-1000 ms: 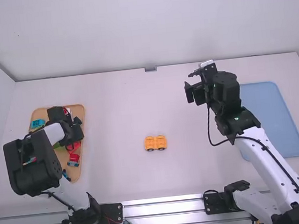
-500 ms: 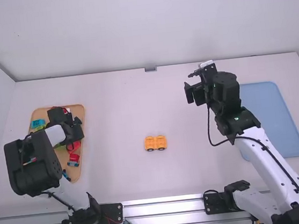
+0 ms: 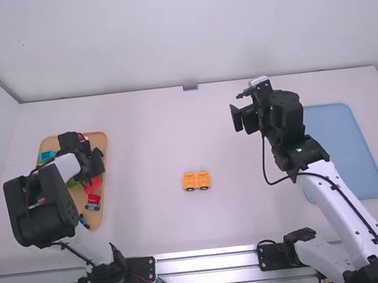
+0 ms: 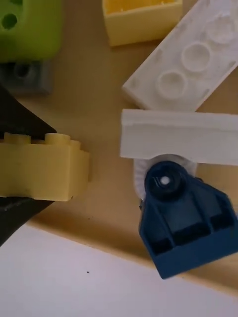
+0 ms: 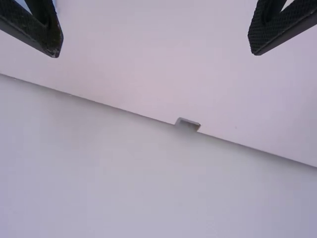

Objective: Assemble lego blocks to make yellow taxi

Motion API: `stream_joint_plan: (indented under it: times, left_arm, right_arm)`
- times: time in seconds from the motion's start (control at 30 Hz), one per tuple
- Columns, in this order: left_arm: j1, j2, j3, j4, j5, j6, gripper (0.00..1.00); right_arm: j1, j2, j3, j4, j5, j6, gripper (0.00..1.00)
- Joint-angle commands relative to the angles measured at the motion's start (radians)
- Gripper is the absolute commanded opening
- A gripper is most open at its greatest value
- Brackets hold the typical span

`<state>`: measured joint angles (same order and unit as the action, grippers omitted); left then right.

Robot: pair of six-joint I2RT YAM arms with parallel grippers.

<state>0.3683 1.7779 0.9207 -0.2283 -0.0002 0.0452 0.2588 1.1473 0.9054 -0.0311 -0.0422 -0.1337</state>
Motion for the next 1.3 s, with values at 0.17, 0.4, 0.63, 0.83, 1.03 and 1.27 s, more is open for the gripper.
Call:
stream_joint_plan:
  times: [0.17,0.4,0.63,0.83,1.03,1.27]
  left_arm:
    - [-0.017,-0.159,0.017,-0.045,0.031,0.004,0.02]
    - [-0.173,-0.391,-0.036,-0.04,0.123,0.187,0.02]
    - [-0.48,-0.497,-0.066,-0.04,0.113,0.449,0.04]
    - [-0.693,-0.497,-0.069,-0.011,0.062,0.585,0.02]
    - [-0.775,-0.495,-0.084,0.039,0.072,0.667,0.02]
    - [-0.787,-0.461,-0.149,0.195,0.072,0.657,0.02]
  right_arm:
    - [0.004,0.026,-0.005,0.062,-0.073,0.074,0.99]
    - [-0.04,0.224,0.035,0.139,-0.406,0.169,0.99]
    - [-0.058,0.489,0.17,0.11,-0.841,0.186,0.99]
    - [-0.045,0.661,0.279,-0.048,-1.115,0.094,1.0]
    - [-0.034,0.757,0.347,-0.218,-1.228,-0.059,0.93]
    - [-0.023,0.779,0.344,-0.209,-1.303,-0.077,0.86]
